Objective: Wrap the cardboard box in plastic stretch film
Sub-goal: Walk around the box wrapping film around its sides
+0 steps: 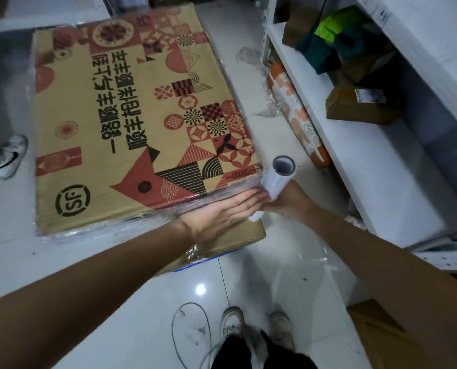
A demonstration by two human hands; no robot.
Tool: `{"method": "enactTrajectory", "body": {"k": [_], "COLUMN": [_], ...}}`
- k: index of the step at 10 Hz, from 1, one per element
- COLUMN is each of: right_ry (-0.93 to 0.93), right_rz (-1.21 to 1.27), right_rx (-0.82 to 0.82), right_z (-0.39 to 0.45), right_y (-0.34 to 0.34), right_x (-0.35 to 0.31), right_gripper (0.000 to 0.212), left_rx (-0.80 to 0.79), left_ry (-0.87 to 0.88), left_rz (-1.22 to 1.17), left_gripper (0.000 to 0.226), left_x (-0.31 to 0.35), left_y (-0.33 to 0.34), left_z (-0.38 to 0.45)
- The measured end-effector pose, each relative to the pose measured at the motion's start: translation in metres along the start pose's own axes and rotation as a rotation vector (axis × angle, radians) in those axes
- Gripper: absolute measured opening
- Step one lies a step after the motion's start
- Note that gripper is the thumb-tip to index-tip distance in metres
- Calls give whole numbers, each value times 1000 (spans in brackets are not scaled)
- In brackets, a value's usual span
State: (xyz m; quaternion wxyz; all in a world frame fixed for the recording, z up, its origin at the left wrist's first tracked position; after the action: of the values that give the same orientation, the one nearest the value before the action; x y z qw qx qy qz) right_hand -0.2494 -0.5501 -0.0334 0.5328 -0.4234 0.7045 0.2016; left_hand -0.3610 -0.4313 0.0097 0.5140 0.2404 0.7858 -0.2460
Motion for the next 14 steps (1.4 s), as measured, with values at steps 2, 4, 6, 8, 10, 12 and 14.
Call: {"method": "enactTrajectory", "body": {"k": [2,4,6,8,10,12,14], "right_ry": [51,-9,-44,-22,27,2,5], "right_rz": [-51,28,-20,-157,-150,-282,-250], "right_rx": [135,7,-207,-243,-245,-373,-449], "right_z": [-2,6,20,28,41,55,66], "right_y": [-19,-40,-50,-41,-41,-49,-58], "right_x": [1,5,13,10,-10,-28,-38], "right_gripper": [41,51,53,62,46,57,50], "left_rx": [47,-105,-360,-596,-658,-627,-590], "left_ry": [-41,52,37,142,57,65,75], "left_rz": [-20,-106,-263,-385,-618,-608,-592], "left_gripper": [59,62,77,59,46,48,48], "left_x": [3,-1,-9,-31,-48,-45,-41], "left_y": [-1,-13,-47,-67,-45,-50,-49], "left_z": [-2,0,19,75,82,76,71]}}
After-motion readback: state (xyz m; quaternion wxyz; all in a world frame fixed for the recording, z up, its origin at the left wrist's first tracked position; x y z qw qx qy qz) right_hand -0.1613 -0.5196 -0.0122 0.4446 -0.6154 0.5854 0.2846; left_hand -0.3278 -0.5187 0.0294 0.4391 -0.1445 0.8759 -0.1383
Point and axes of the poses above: each hand's wrist, its own z-axis towards the middle knuckle, its own y-axis out of the palm, x = y × z, the point moved 4 cm from there along z, towards the middle knuckle, and after that the axes turned 14 degrees about z, right-handed, at the moved point
